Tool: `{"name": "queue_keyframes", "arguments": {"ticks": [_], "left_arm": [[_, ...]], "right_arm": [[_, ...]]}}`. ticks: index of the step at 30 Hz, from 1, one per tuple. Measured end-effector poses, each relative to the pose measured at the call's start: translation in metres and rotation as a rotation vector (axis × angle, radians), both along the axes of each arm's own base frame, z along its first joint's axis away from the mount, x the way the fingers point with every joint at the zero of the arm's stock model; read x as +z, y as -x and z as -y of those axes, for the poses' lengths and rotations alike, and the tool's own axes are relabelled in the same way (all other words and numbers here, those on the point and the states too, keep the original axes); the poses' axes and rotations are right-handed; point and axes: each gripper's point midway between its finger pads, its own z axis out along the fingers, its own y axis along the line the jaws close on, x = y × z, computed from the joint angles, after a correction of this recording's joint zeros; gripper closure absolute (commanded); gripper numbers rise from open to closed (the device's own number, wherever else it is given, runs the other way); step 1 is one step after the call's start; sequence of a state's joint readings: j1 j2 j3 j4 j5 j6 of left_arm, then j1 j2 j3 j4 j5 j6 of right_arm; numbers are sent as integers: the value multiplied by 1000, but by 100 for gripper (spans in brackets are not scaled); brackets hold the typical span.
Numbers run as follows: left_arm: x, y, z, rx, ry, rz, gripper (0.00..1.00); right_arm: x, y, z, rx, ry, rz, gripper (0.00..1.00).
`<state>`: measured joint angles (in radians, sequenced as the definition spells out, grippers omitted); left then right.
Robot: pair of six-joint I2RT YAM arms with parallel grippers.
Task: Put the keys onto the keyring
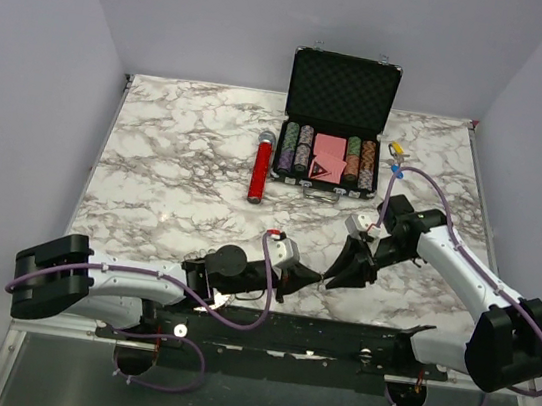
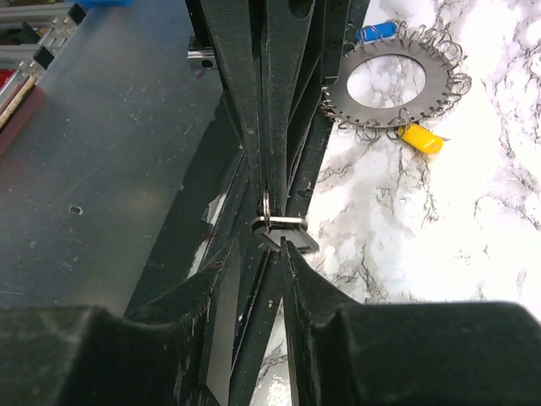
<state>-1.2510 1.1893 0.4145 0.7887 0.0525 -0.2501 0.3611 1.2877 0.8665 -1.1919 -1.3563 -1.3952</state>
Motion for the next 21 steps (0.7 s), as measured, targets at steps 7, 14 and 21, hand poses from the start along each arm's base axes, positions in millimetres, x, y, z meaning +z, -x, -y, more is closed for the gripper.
{"name": "queue_keyframes", "arguments": {"ticks": [7,14,21], "left_arm": [[2,0,1,0,11,-1,100],[0,0,0,0,8,-3,100],[-2,0,1,0,4,-5,100]], "right_arm": [[7,-4,-2,-5,-8,3,67],[10,-4,-3,-7,-12,-4,71],[11,-4,-3,-8,-18,-9,76]]}}
